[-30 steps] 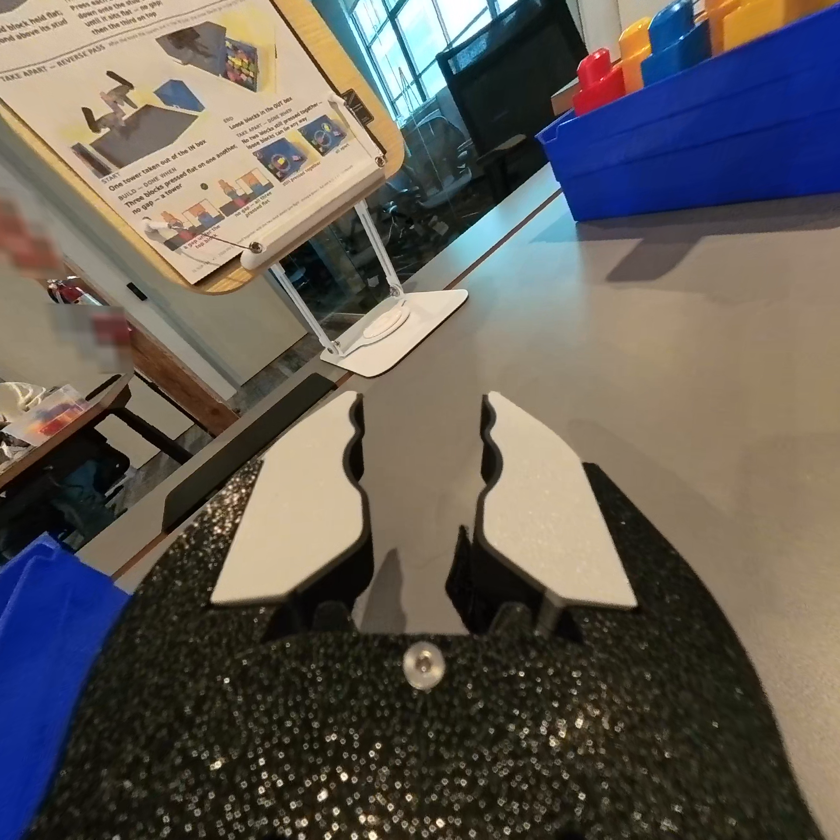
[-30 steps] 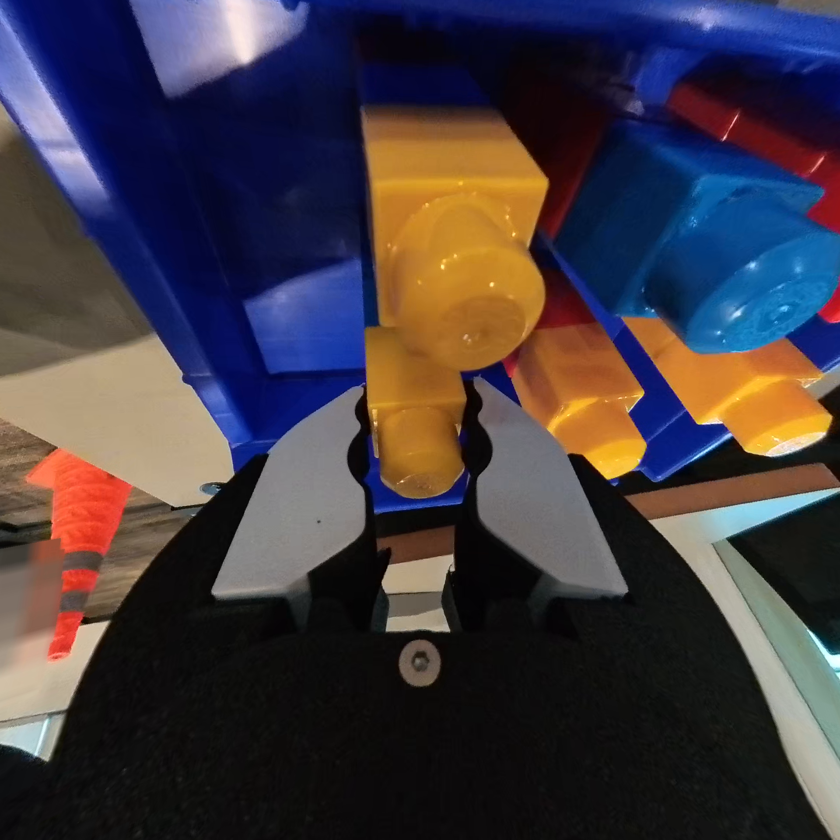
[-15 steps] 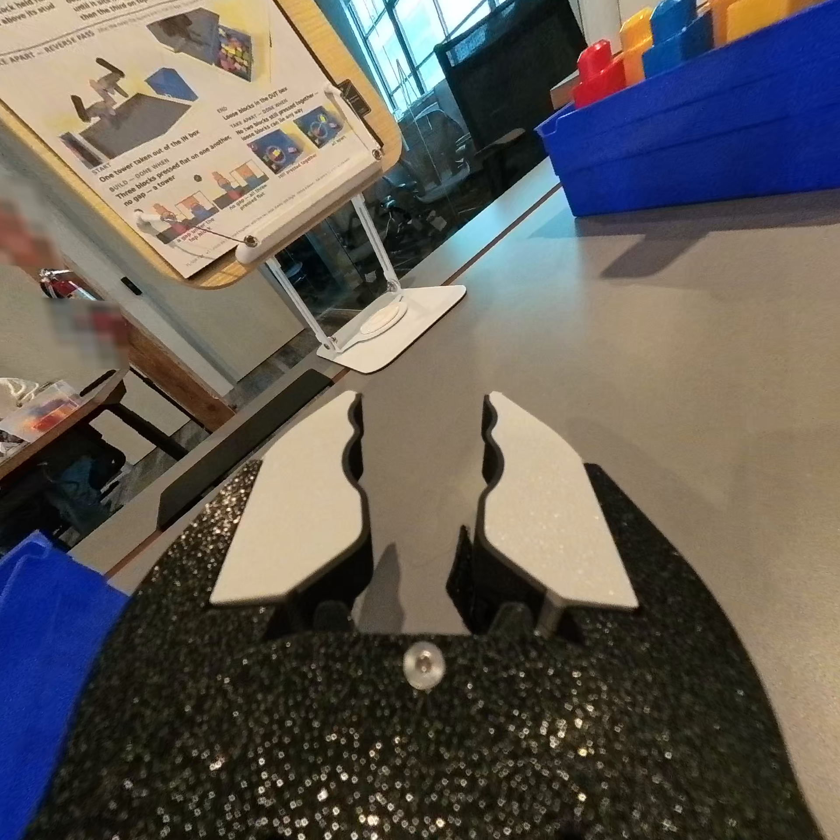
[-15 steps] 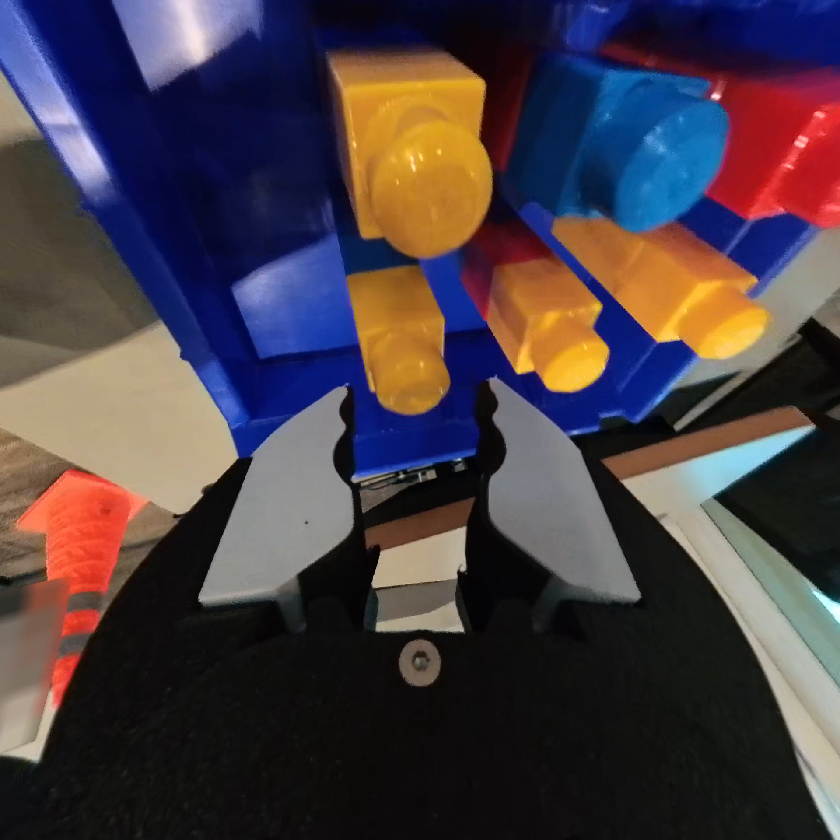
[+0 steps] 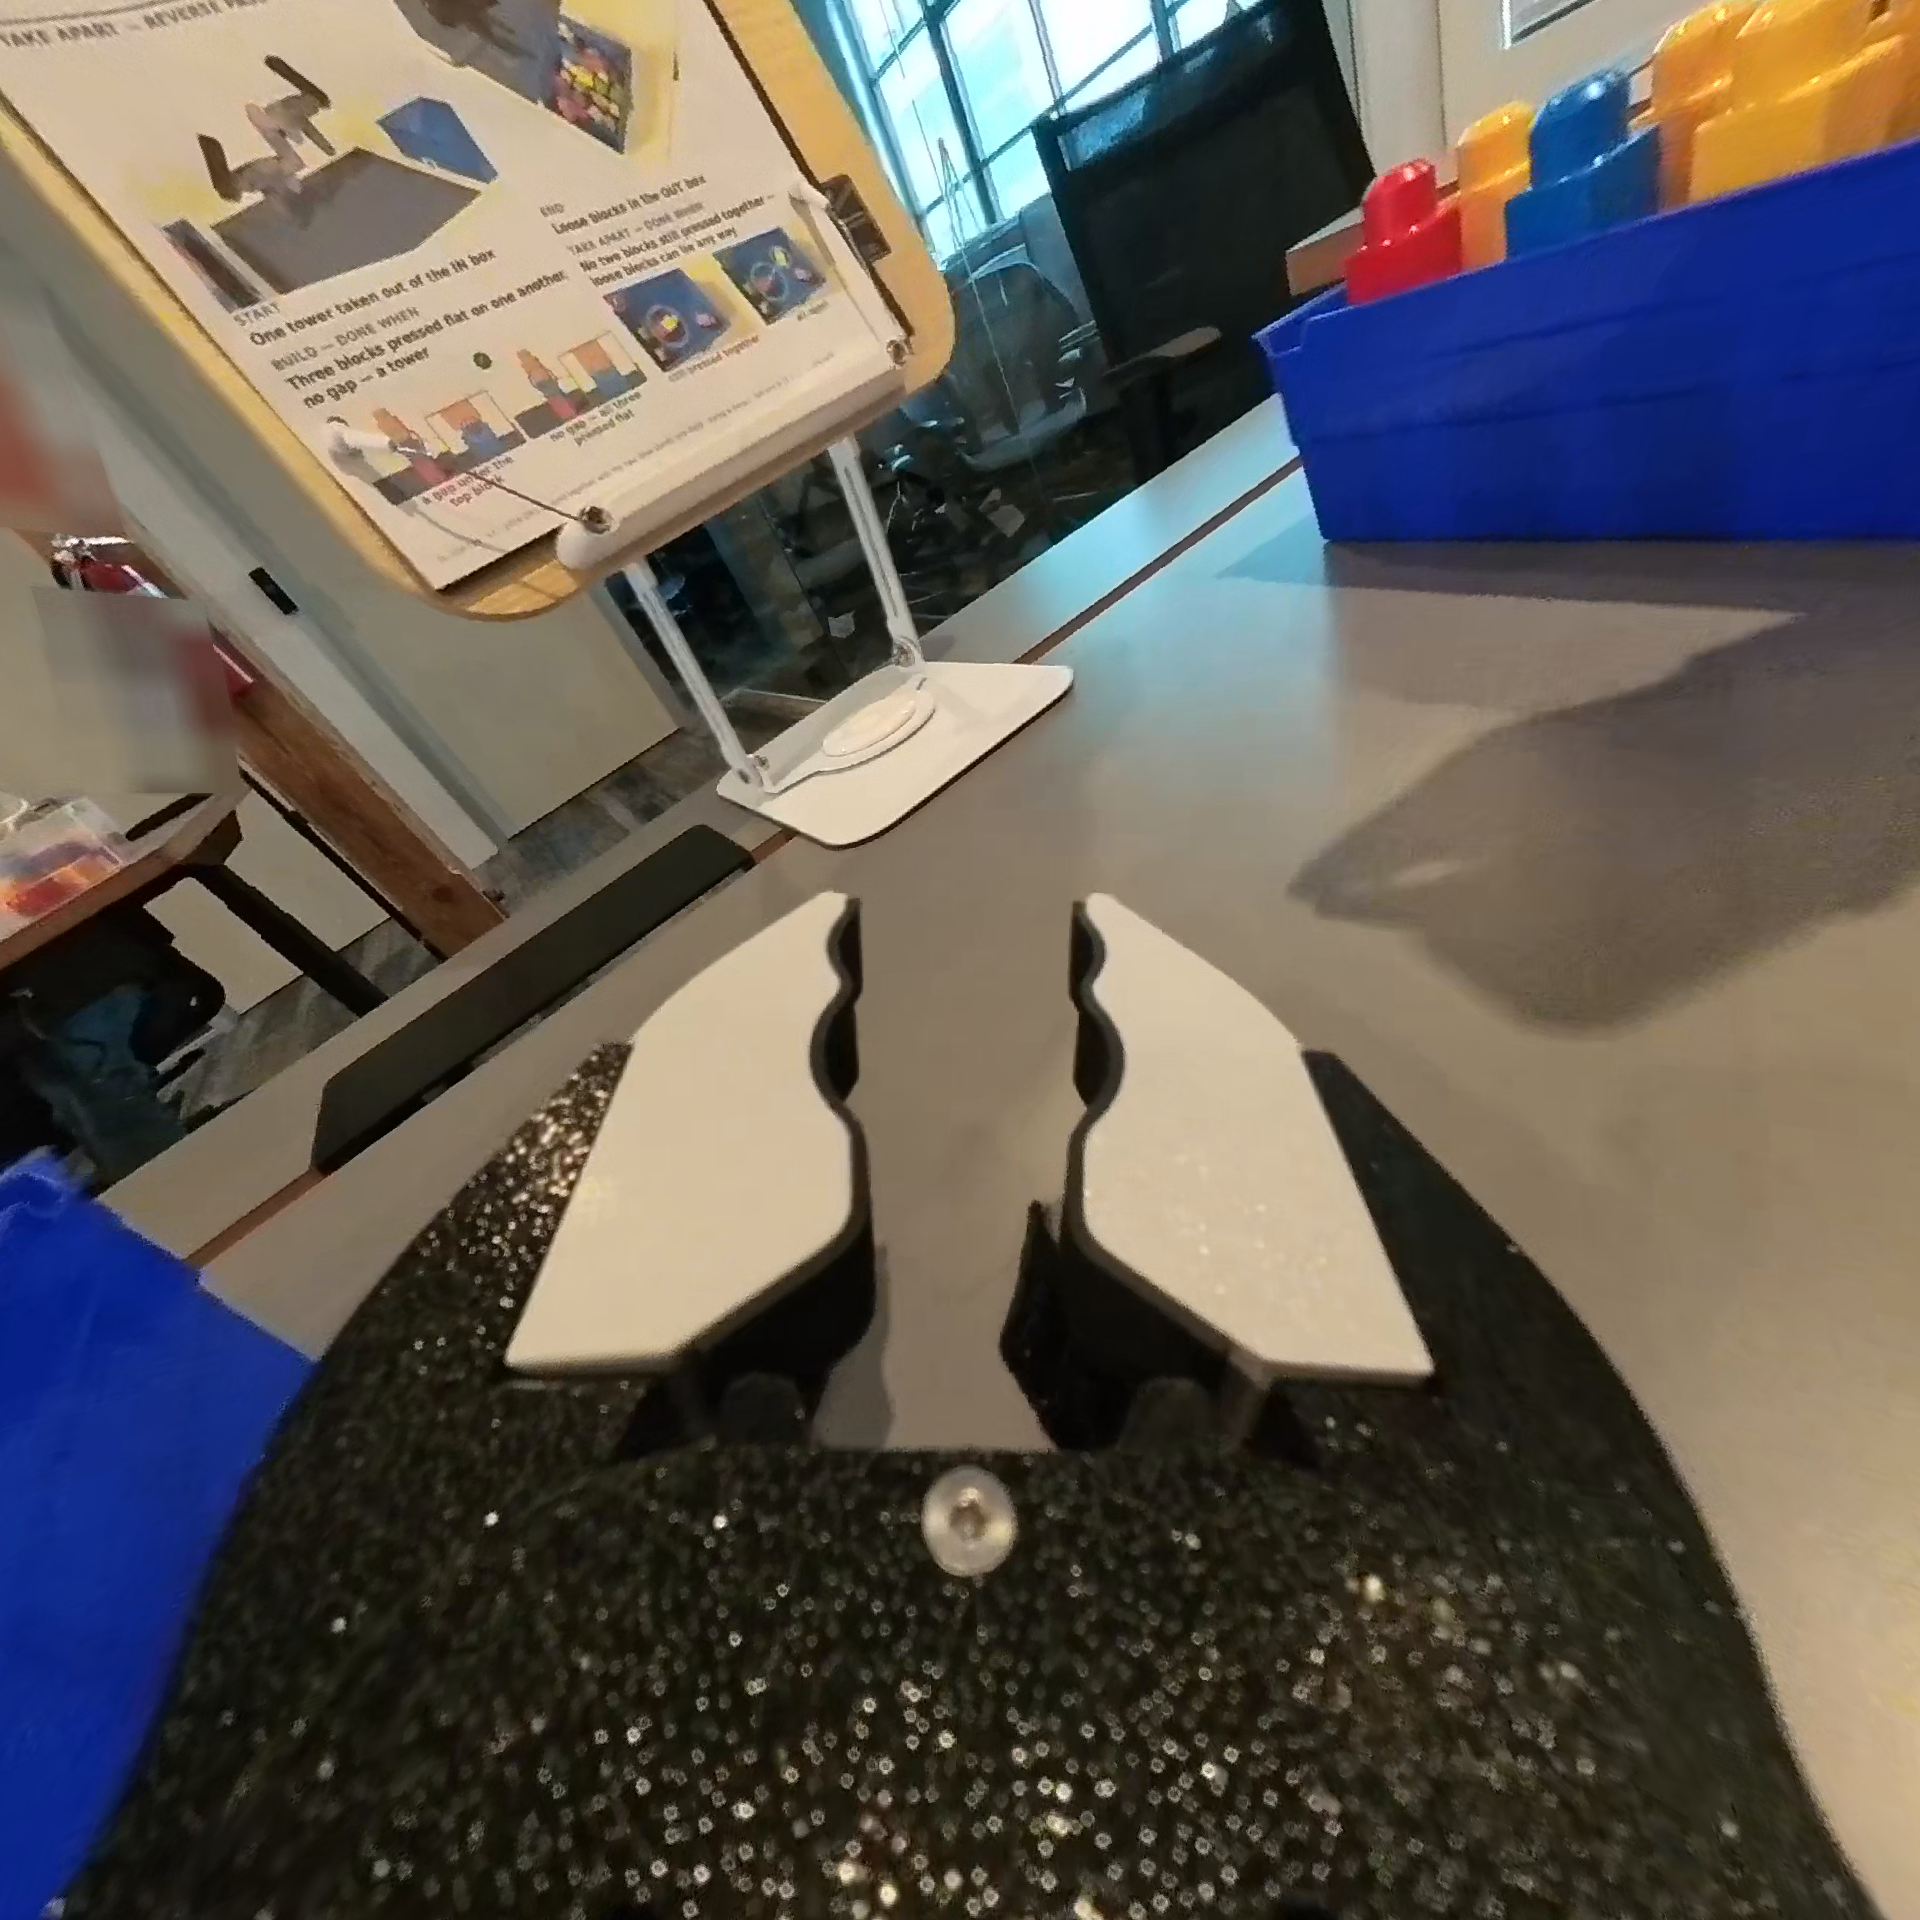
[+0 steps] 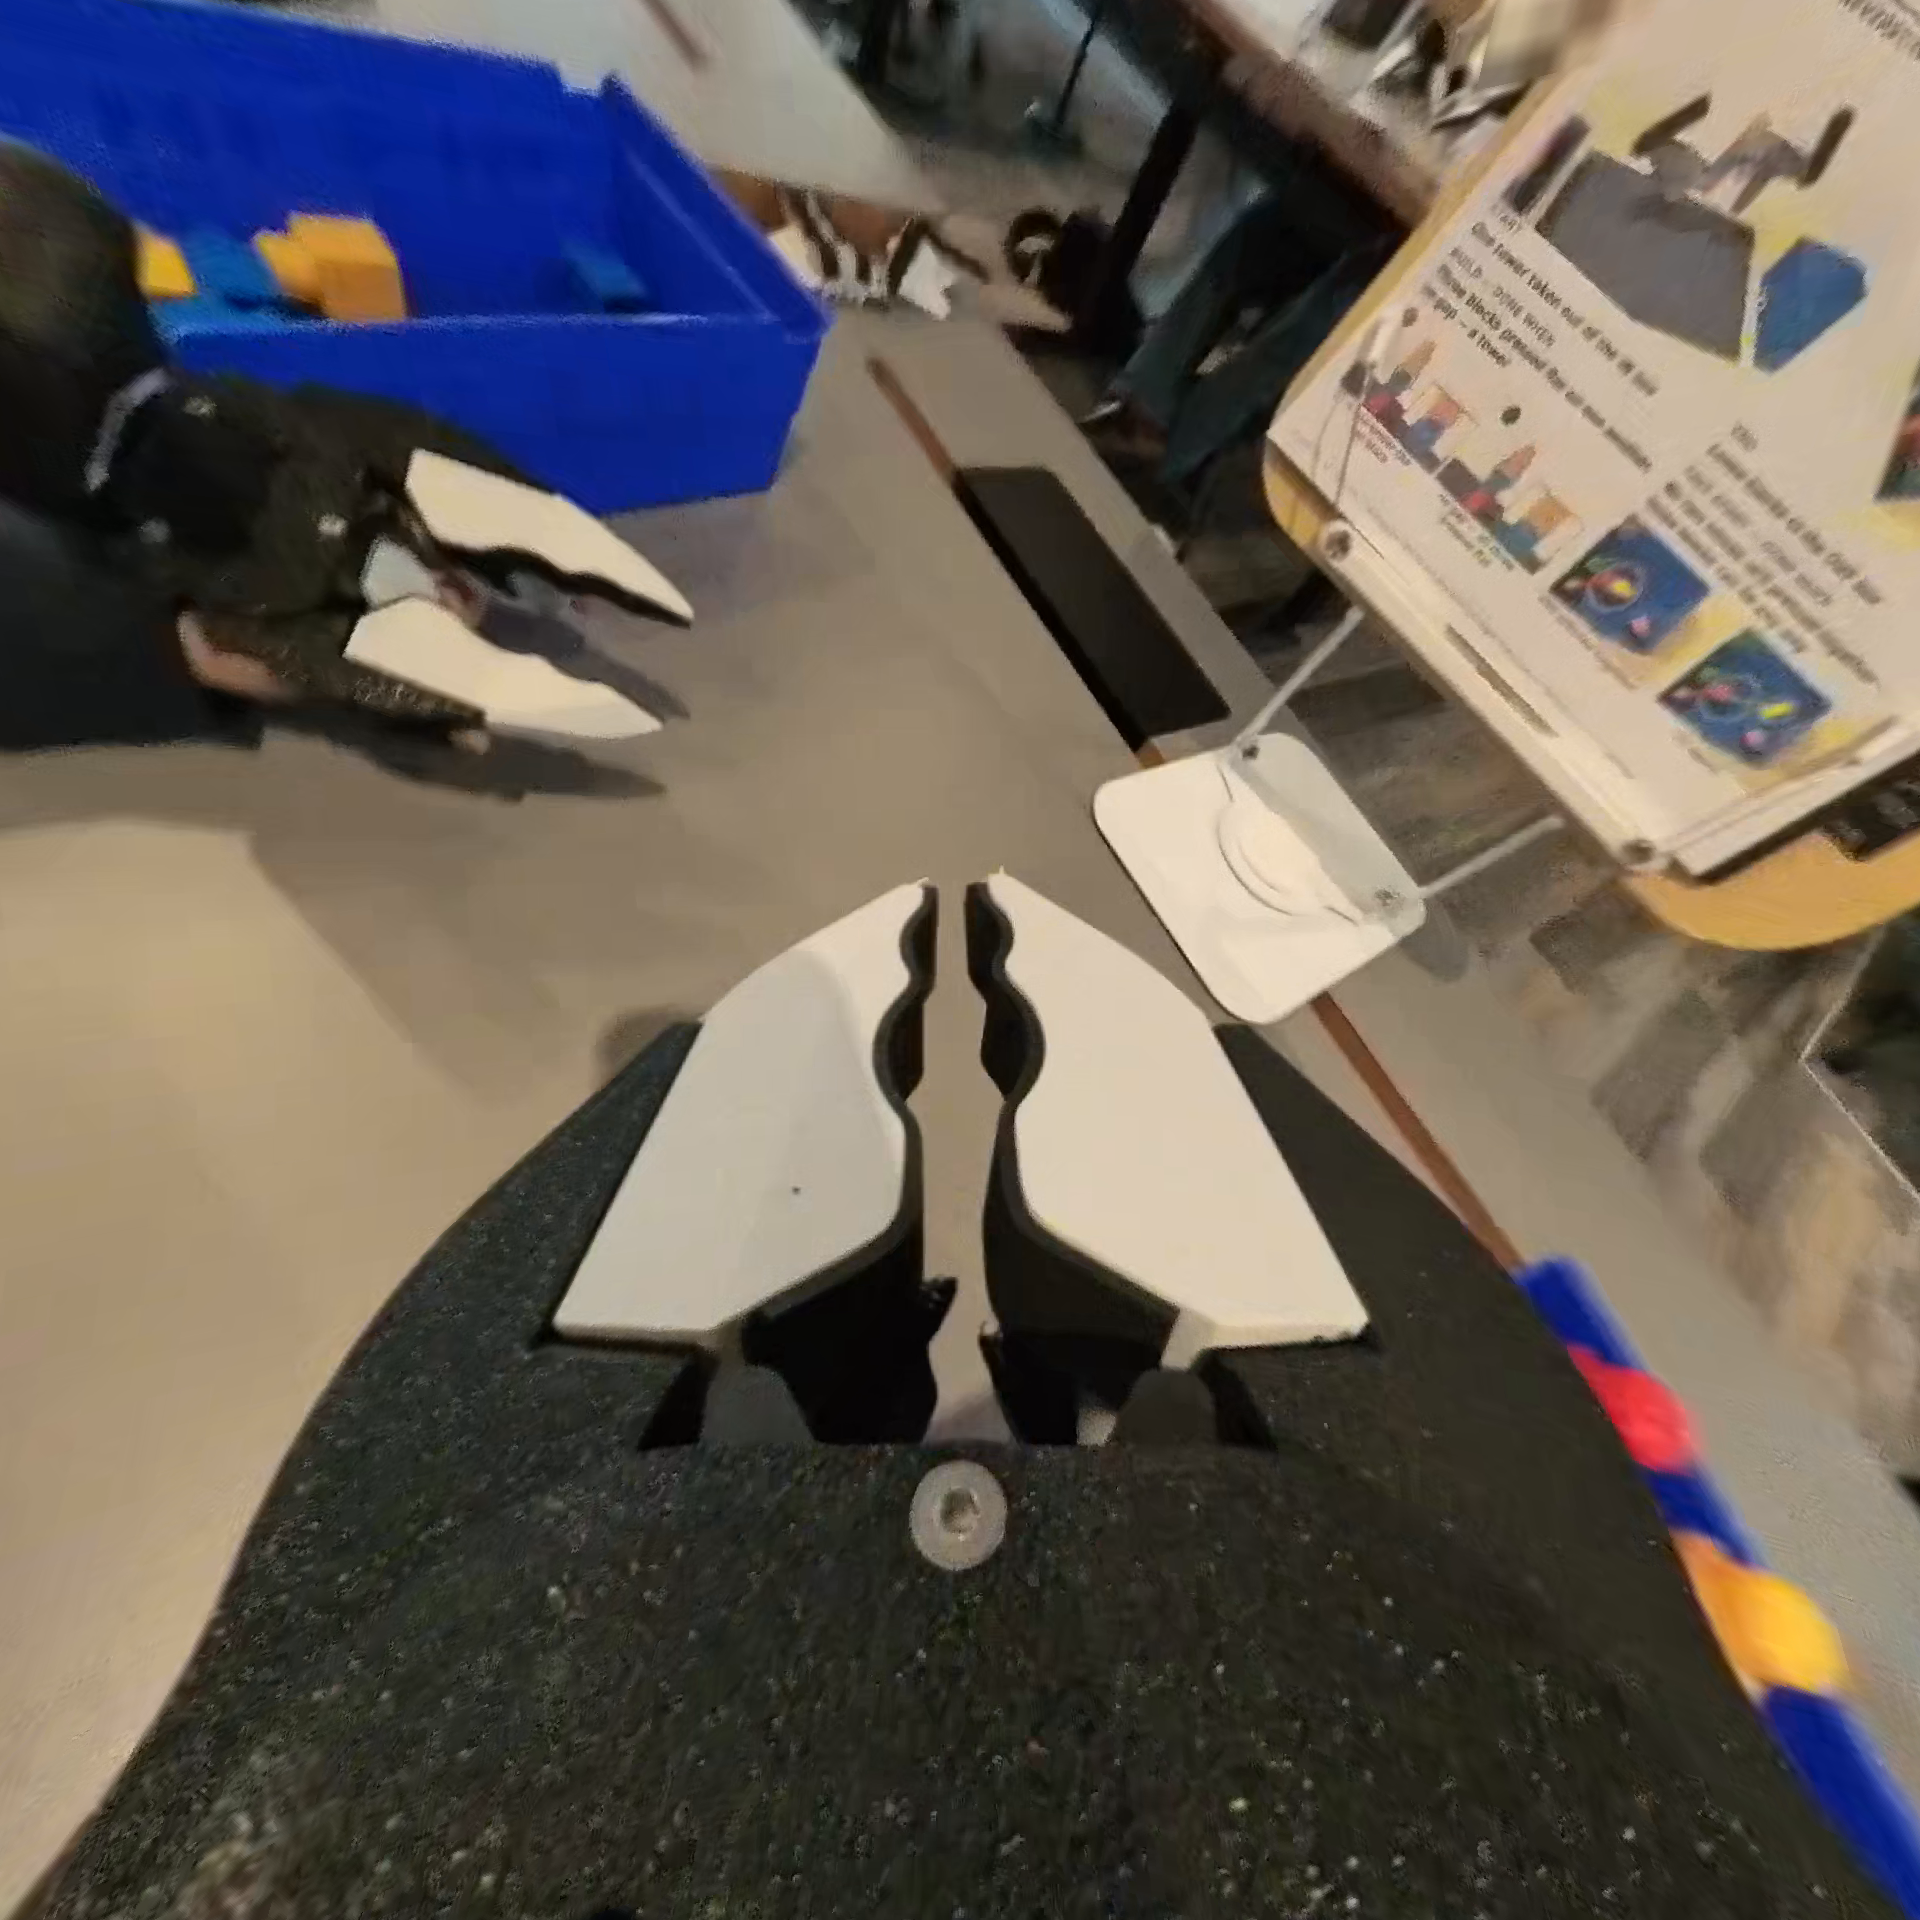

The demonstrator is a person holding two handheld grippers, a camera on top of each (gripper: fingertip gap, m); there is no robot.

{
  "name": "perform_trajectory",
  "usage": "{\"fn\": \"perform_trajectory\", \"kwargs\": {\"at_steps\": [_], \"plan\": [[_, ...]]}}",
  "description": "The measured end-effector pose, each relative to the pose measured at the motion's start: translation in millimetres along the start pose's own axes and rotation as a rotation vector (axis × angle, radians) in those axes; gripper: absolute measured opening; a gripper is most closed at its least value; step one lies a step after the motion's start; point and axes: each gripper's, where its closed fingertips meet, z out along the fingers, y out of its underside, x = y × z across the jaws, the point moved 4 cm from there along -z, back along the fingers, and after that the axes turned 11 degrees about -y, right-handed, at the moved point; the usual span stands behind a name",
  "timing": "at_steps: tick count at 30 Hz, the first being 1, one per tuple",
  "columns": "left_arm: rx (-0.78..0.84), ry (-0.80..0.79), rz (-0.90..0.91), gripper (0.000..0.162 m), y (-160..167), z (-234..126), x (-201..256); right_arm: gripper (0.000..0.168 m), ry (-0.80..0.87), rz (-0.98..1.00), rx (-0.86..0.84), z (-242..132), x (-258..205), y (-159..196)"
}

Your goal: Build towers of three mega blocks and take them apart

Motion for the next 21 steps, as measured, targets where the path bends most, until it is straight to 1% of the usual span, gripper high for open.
{"fn": "perform_trajectory", "kwargs": {"at_steps": [2, 5, 8, 10, 13, 15, 16, 19, 21], "plan": [[0.007, 0.001, -0.036, 0.034, -1, 0, -3, 0.003, 0.038, 0.068, 0.059, 39, -11, 13], [0.009, -0.005, -0.09, 0.027, -1, -1, -8, 0.001, 0.022, 0.175, 0.101, 92, -26, 36], [0.006, -0.005, -0.126, 0.02, -1, -1, -11, 0.0, 0.053, 0.212, 0.118, 125, -31, 56], [0.016, -0.01, -0.132, 0.016, -3, -3, -13, 0.0, 0.08, 0.222, 0.142, 136, -32, 65], [0.04, -0.022, -0.133, 0.006, -7, -7, -14, 0.0, 0.128, 0.204, 0.168, 139, -32, 71], [0.054, -0.037, -0.138, 0.005, -14, -14, -15, 0.0, 0.191, 0.161, 0.19, 137, -32, 76], [0.061, -0.046, -0.153, 0.006, -22, -20, -17, 0.0, 0.211, 0.137, 0.192, 137, -33, 80], [0.1, -0.061, -0.196, 0.017, -53, -52, -26, 0.0, 0.24, 0.104, 0.222, 138, -36, 78], [0.09, -0.122, -0.161, 0.024, -67, -74, -45, 0.0, 0.263, 0.055, 0.252, 137, -38, 73]]}}
